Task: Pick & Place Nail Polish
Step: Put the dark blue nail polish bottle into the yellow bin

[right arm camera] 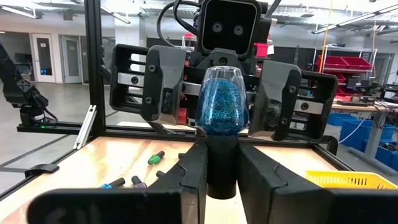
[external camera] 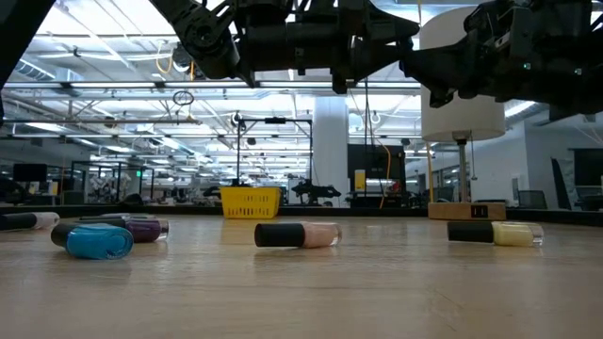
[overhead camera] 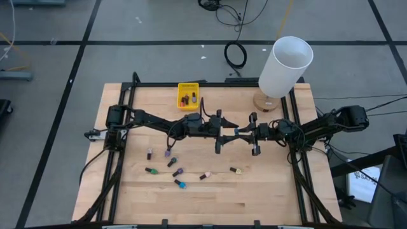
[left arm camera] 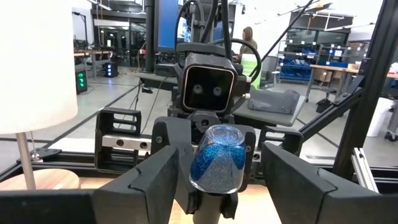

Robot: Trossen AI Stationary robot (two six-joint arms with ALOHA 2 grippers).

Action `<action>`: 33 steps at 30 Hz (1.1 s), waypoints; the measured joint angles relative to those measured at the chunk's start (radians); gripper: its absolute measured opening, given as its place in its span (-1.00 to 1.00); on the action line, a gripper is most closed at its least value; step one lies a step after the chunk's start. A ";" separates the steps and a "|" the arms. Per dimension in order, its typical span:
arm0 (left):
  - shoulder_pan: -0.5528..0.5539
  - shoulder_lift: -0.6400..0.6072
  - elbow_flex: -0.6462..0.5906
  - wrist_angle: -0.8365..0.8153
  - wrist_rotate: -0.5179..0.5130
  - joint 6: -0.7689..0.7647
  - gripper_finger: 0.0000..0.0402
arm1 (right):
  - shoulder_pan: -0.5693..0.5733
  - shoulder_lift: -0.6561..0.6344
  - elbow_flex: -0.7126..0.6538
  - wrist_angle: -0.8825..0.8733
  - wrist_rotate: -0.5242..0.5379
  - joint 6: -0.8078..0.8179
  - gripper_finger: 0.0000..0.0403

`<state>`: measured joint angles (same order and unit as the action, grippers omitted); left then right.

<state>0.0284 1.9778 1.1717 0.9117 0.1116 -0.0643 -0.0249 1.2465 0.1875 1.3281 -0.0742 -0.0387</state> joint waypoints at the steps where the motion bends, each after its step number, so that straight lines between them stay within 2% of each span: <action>1: 0.001 0.000 0.000 0.003 0.000 0.000 0.12 | 0.000 0.000 0.000 0.000 0.000 0.000 -0.75; 33: 0.004 0.000 0.000 0.022 -0.008 0.016 0.12 | 0.000 0.000 0.000 0.008 0.003 -0.003 -0.75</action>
<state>0.0326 1.9778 1.1717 0.9333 0.1032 -0.0479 -0.0250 1.2465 0.1875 1.3361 -0.0708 -0.0422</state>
